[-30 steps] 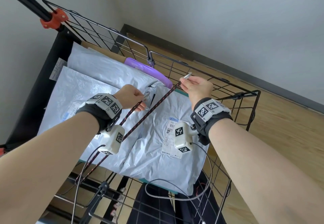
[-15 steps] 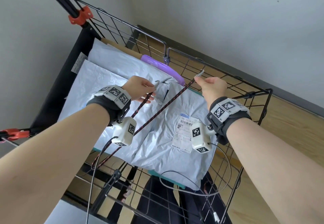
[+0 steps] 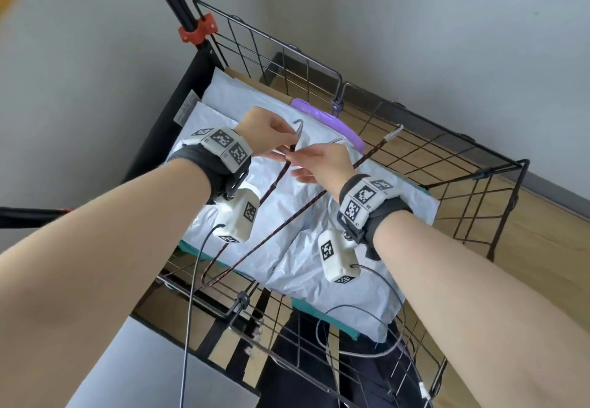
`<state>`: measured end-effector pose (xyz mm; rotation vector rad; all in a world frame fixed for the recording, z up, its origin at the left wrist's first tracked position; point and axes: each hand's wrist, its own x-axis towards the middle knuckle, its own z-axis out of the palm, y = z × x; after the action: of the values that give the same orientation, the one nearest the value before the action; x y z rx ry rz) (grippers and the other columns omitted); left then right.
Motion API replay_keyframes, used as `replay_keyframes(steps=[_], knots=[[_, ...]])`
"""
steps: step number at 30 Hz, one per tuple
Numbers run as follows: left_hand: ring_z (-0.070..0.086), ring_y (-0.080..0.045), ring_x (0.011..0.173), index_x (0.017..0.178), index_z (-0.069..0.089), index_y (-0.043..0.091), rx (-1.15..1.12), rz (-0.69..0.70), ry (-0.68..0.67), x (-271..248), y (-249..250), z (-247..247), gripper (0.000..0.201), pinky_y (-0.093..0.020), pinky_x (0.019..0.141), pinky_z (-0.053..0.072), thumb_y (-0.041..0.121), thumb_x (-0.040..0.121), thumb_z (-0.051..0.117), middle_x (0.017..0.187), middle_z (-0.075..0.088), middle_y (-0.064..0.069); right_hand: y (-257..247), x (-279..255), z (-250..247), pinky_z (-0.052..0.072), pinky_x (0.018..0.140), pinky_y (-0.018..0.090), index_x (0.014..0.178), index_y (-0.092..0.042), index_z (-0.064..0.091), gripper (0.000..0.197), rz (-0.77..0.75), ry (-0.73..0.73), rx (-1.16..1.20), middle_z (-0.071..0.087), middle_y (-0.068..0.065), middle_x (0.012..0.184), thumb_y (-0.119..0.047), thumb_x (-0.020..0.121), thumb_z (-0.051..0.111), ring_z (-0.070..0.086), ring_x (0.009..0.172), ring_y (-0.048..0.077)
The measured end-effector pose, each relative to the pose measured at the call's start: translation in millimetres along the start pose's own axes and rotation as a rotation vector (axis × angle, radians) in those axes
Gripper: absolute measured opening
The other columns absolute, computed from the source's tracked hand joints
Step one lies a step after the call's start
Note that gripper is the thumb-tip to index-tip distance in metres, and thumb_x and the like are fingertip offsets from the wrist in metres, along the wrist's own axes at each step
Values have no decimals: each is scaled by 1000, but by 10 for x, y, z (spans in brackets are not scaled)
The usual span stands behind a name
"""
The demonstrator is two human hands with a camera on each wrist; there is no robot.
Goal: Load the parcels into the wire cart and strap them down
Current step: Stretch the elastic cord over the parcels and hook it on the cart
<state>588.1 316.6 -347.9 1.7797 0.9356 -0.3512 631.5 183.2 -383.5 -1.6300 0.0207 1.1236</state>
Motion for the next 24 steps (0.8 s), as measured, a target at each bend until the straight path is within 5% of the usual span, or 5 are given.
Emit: replay_keyframes(steps=[4, 7, 12, 17, 24], knots=[[67, -12, 68, 75, 68, 11, -16, 29, 59, 14, -61, -67, 8, -21, 67, 59, 15, 82, 71, 75, 67, -1, -9, 28, 165, 56, 68, 23, 91, 3, 69, 16, -90, 40, 69, 64, 13, 76, -8, 81, 73, 61, 64, 18], [64, -7, 68, 87, 72, 7, -42, 50, 62, 64, -97, -91, 11, -15, 63, 57, 16, 82, 71, 76, 66, 1, -32, 90, 187, 57, 68, 25, 83, -5, 69, 1, -102, 57, 100, 65, 10, 74, -6, 84, 68, 62, 64, 17], [68, -13, 85, 100, 73, 10, -74, 64, 72, 169, -115, -111, 23, -23, 77, 58, 24, 81, 72, 91, 71, -1, -35, 256, 187, 57, 77, 24, 93, -7, 67, 7, -35, 14, 249, 69, 11, 92, -5, 89, 61, 67, 82, 19], [71, -16, 83, 100, 71, 2, -103, -103, -34, 289, -207, -192, 29, -26, 75, 59, 20, 79, 75, 95, 73, -10, -103, 420, 208, 58, 74, 23, 84, -4, 67, 7, -29, 90, 273, 68, 12, 83, 0, 87, 62, 66, 75, 21], [72, -15, 78, 90, 73, 1, -96, -124, -95, 399, -190, -233, 15, -25, 72, 59, 12, 79, 74, 85, 74, -8, -314, 578, 224, 58, 68, 21, 78, -7, 67, 12, -61, 199, 214, 67, 8, 74, 3, 85, 64, 67, 64, 15]])
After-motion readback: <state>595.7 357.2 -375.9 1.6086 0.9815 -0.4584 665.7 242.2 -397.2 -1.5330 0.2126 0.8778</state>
